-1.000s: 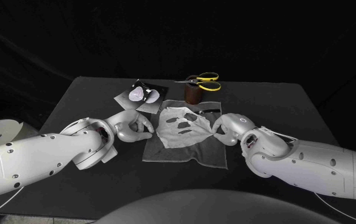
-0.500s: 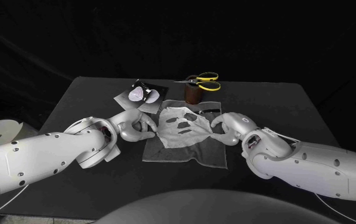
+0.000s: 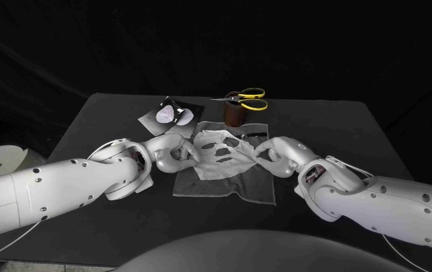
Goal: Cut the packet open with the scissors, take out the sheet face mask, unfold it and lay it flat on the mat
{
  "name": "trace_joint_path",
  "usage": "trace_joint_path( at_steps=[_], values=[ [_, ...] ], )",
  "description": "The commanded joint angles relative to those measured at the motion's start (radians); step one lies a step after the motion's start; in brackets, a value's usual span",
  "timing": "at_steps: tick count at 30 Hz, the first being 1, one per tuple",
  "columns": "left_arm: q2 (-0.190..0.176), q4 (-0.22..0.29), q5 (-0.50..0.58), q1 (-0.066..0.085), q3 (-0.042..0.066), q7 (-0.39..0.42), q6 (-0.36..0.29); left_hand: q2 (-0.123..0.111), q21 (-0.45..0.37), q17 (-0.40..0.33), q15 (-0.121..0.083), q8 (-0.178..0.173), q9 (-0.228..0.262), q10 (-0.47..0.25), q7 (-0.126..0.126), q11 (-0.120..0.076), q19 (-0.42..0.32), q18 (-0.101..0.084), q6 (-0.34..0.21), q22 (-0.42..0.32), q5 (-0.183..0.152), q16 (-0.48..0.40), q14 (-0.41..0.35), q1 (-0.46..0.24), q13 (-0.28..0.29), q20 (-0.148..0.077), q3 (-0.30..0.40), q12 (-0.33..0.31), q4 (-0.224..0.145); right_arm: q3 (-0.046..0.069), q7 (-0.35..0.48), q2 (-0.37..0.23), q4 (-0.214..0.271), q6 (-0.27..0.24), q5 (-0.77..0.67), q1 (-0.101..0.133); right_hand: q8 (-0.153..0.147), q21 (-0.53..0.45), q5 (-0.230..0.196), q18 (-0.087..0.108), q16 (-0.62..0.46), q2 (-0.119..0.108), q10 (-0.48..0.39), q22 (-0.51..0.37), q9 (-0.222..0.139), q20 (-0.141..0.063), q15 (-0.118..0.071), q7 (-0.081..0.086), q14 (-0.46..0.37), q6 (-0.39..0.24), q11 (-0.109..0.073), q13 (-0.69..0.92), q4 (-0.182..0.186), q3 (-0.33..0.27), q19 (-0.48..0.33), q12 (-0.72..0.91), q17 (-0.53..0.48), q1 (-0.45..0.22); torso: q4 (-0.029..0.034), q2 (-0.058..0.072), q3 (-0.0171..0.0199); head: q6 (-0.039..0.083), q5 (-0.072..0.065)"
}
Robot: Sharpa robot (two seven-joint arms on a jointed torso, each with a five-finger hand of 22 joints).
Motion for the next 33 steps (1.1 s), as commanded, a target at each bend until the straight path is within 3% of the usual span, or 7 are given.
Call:
trace_joint_path(
  at_steps=[1,3,11,14,22,33],
  values=[
    [0.018,-0.009,-0.172,0.0,0.0,0.036,0.053,0.01,0.001,0.065,-0.005,-0.019,-0.013,-0.011,-0.008,-0.009,-0.001,-0.011,-0.029,0.008,0.004,0.001,0.03,-0.018,0.001,-0.006,0.023,0.003,0.008,0.001,0.126,0.016,0.004,0.073,0.075,0.002,-0.014,0.017,0.008,0.002,0.005,0.031,0.033,0.105,-0.008,-0.001,0.0,0.002,0.096,-0.003,0.001,0.141,-0.008,0.052,0.01,0.009,0.226,0.015,0.0012,0.001,0.001,0.0,-0.001],
    [0.026,-0.012,-0.215,0.0,0.0,0.04,0.055,0.025,-0.005,0.06,-0.009,-0.03,-0.021,-0.027,-0.015,-0.014,-0.006,-0.009,-0.044,0.004,0.005,-0.002,0.027,-0.033,-0.011,-0.008,0.041,-0.004,0.019,0.001,0.119,0.025,0.001,0.105,0.064,0.002,-0.023,0.033,0.027,-0.001,0.008,0.038,0.038,0.112,-0.015,-0.001,0.001,0.003,0.098,-0.003,0.002,0.148,-0.014,0.094,0.015,0.018,0.231,0.011,0.0007,0.002,0.0004,0.0,-0.001],
    [0.042,-0.023,-0.321,0.0,0.0,0.032,0.076,0.046,-0.008,0.063,-0.018,-0.048,-0.036,-0.071,-0.033,-0.025,-0.01,-0.008,-0.069,0.002,0.004,-0.003,0.026,-0.057,-0.037,-0.015,0.087,-0.021,0.031,0.001,0.065,0.052,-0.013,0.202,-0.002,0.002,-0.055,0.048,-0.001,-0.002,0.012,0.046,0.041,0.122,-0.041,-0.005,-0.005,-0.006,0.099,-0.021,-0.005,0.153,-0.027,0.215,0.017,0.025,0.236,-0.026,0.0015,0.001,0.0004,0.0,-0.004],
    [0.051,-0.029,-0.348,0.0,0.0,0.022,0.086,0.051,0.006,0.081,-0.021,-0.051,-0.039,-0.059,-0.037,-0.028,-0.002,-0.012,-0.073,0.012,0.004,0.003,0.033,-0.063,-0.014,-0.018,0.102,-0.009,0.032,0.001,0.042,0.064,-0.021,0.23,-0.029,0.002,-0.061,0.048,-0.013,-0.001,0.011,0.046,0.041,0.122,-0.048,-0.008,-0.009,-0.01,0.099,-0.023,-0.011,0.153,-0.032,0.244,0.016,0.023,0.235,-0.039,0.0014,0.002,0.0006,0.0,-0.003],
    [0.067,-0.041,-0.378,0.0,-0.001,-0.002,0.109,0.068,0.01,0.09,-0.021,-0.054,-0.047,-0.061,-0.032,-0.027,-0.001,-0.013,-0.074,0.015,0.004,0.005,0.036,-0.084,0.003,-0.021,0.158,0.0,0.034,0.001,-0.013,0.08,-0.039,0.258,-0.076,0.002,-0.068,0.049,-0.028,-0.001,0.011,0.052,0.041,0.122,-0.056,-0.011,-0.012,-0.012,0.099,-0.026,-0.014,0.153,-0.036,0.278,0.016,0.023,0.235,-0.059,0.0009,0.001,-0.0002,0.0,-0.003],
    [0.069,-0.046,-0.386,0.0,-0.001,-0.024,0.142,0.068,0.021,0.1,-0.021,-0.058,-0.053,-0.047,-0.031,-0.026,0.005,-0.015,-0.08,0.024,0.004,0.008,0.04,-0.103,0.03,-0.02,0.195,0.014,0.026,0.001,-0.042,0.09,-0.055,0.274,-0.093,0.002,-0.072,0.048,-0.029,-0.001,0.01,0.053,0.041,0.122,-0.06,-0.013,-0.014,-0.012,0.098,-0.03,-0.016,0.152,-0.039,0.291,0.015,0.022,0.234,-0.067,0.0015,0.001,0.0006,0.0,-0.001]
  ],
)
